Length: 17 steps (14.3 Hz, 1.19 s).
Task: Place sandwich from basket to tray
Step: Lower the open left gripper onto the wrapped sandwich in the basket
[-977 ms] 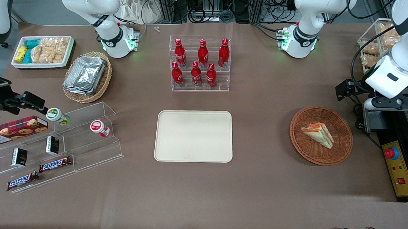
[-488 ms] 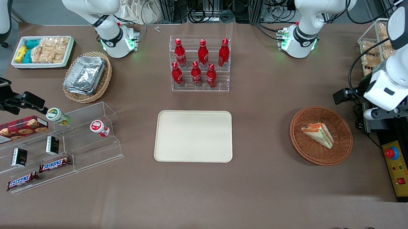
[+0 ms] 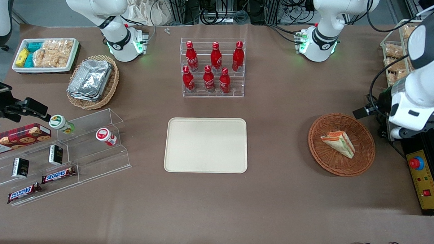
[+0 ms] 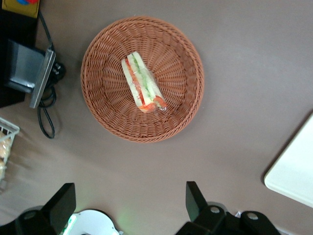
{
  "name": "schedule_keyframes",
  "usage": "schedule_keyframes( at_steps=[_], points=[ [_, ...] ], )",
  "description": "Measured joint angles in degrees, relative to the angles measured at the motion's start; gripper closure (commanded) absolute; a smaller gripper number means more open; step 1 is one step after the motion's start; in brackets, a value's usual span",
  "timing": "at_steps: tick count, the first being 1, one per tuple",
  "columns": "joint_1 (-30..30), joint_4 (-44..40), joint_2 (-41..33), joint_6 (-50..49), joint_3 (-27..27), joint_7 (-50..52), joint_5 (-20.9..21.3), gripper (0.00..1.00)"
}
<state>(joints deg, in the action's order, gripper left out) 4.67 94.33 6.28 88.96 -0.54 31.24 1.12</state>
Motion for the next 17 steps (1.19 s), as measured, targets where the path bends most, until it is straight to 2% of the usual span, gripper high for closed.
schedule_keyframes(
  at_steps=[7,17],
  points=[
    [-1.81,9.89,3.50,14.07,0.29,9.65,0.04,0.00],
    [-5.27,23.59,8.00,35.21,0.38,13.18,-0.23,0.00]
  ],
)
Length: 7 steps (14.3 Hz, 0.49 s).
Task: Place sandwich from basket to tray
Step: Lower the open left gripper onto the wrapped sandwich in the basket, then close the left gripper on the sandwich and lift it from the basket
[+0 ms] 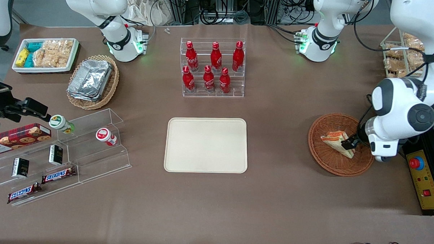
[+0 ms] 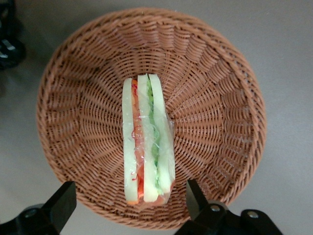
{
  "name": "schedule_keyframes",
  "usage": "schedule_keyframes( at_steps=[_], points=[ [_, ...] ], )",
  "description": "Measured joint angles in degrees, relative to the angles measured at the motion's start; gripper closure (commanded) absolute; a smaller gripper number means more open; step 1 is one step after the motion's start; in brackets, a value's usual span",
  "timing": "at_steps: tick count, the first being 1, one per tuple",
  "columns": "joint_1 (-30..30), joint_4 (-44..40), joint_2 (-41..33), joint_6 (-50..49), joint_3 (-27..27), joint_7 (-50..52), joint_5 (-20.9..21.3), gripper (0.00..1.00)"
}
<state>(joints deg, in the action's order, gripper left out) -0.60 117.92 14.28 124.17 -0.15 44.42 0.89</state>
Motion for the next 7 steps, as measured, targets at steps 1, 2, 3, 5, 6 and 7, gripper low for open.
schedule_keyframes(
  at_steps=[1,2,3,5,6,7],
  points=[
    [0.03,1.32,0.37,1.86,-0.11,0.69,-0.08,0.00],
    [0.05,2.35,0.88,3.28,-0.20,1.35,-0.12,0.00],
    [0.07,3.07,1.53,4.33,-0.27,1.78,-0.21,0.00],
    [0.09,3.84,3.13,6.41,-0.31,2.09,-0.35,0.00],
    [0.09,4.15,3.86,7.53,-0.31,2.13,-0.37,0.04],
    [0.09,4.29,4.47,8.33,-0.31,2.14,-0.41,0.15]
  ],
)
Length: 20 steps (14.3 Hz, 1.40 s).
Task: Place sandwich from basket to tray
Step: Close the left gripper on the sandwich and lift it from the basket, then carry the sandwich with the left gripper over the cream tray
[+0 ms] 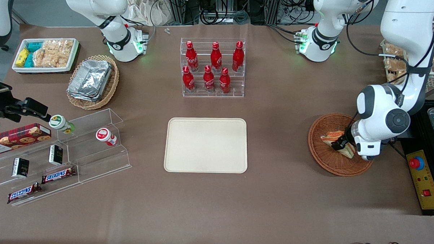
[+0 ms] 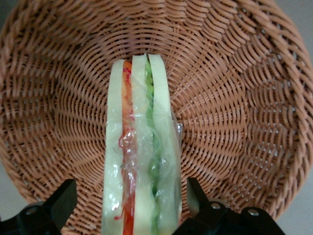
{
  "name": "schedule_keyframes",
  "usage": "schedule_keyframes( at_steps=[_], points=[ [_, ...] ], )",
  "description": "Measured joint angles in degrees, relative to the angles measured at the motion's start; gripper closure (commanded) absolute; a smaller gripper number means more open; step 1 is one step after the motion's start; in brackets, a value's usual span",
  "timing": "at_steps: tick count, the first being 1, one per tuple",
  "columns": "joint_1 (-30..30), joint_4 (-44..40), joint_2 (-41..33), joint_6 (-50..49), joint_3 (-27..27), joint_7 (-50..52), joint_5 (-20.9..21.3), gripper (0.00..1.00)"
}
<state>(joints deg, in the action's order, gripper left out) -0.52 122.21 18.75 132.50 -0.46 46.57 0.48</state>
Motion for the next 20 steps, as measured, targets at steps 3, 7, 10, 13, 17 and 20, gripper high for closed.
schedule_keyframes(
  at_steps=[3,7,10,13,17,20],
  points=[
    [0.01,0.00,1.11,1.43,-0.04,0.02,-0.04,0.63],
    [0.04,-0.04,1.39,2.62,-0.10,0.02,-0.05,1.00],
    [0.06,-0.72,-0.97,0.06,-0.22,0.02,-0.05,1.00],
    [0.12,-4.97,-9.08,-15.03,-0.91,-0.74,-0.04,1.00],
    [0.32,-11.09,-18.17,-30.73,-6.43,-6.83,-2.24,1.00],
    [0.61,-14.40,-18.31,-32.87,-14.26,-9.17,-6.39,1.00]
  ],
)
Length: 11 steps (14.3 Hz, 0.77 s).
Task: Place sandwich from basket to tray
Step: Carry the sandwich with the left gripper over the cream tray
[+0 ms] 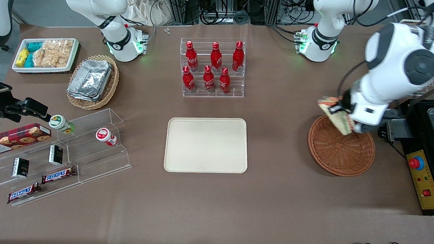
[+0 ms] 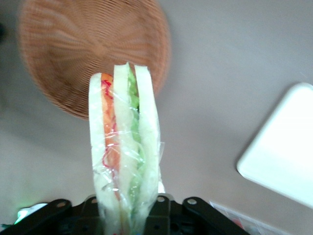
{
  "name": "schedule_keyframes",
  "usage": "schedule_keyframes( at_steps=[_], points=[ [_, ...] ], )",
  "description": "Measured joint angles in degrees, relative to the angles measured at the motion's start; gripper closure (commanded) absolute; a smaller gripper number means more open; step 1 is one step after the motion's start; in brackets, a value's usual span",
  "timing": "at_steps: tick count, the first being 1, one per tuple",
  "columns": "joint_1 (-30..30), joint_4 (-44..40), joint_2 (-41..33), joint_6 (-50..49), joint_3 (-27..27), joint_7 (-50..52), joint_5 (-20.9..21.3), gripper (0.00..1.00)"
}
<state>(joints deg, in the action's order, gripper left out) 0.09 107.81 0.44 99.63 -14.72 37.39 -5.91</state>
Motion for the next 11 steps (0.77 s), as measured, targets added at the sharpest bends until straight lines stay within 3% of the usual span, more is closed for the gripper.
schedule_keyframes(
  at_steps=[2,5,8,11],
  points=[
    [0.31,-2.30,1.03,0.02,-4.95,-0.50,-2.83,1.00],
    [1.04,-4.03,4.22,4.86,-13.70,1.34,-3.20,1.00],
    [6.50,-4.09,8.71,12.58,-16.93,3.31,2.87,0.93],
    [12.03,-4.15,14.59,20.00,-17.06,5.45,8.27,0.95]
  ],
)
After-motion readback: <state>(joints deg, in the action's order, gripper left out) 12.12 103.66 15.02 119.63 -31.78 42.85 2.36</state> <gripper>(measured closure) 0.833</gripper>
